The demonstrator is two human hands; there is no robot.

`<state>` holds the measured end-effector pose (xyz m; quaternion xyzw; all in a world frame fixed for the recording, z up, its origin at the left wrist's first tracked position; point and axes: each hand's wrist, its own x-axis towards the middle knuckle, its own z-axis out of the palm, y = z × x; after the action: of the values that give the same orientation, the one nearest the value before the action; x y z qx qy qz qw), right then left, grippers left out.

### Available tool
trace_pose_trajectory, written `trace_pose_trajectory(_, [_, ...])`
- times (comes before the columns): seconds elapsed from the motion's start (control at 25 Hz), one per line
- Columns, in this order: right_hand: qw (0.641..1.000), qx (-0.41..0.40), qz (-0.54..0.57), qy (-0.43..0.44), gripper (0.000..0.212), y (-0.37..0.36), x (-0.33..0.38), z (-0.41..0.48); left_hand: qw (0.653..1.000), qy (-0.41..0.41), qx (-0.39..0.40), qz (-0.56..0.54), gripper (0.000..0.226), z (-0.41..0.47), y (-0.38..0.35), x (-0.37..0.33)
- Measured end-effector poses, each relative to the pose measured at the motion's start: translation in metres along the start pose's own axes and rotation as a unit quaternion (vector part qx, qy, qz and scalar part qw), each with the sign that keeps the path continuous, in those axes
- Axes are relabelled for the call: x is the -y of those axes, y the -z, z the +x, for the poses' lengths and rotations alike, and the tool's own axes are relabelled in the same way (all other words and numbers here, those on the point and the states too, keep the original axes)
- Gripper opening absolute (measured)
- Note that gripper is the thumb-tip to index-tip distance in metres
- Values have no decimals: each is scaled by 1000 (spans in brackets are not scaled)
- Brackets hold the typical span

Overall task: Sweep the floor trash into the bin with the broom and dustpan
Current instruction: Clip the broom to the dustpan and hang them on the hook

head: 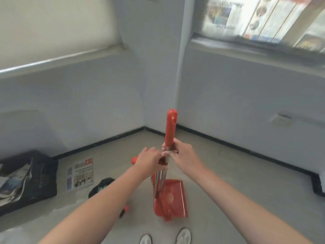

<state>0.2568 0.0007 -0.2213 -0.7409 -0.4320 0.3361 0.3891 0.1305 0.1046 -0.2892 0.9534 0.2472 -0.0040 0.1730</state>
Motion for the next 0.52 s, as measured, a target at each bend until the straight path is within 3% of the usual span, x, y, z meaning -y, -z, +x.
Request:
trace_pose_trajectory(0.16, [995, -48, 6, 86, 14, 32, 30, 38, 988, 4, -153, 23, 23, 33, 43, -20])
trace_pose_trajectory(0.24, [992, -64, 6, 107, 11, 45, 44, 57, 976, 29, -205, -72, 14, 52, 55, -30])
trace_pose_trajectory(0.32, [991, -71, 33, 112, 12, 58, 57, 81, 962, 69, -204, -170, 10, 79, 76, -32])
trace_pose_trajectory(0.52, [989, -101, 31, 105, 12, 77, 90, 166, 957, 93, -170, -217, 29, 153, 130, -6])
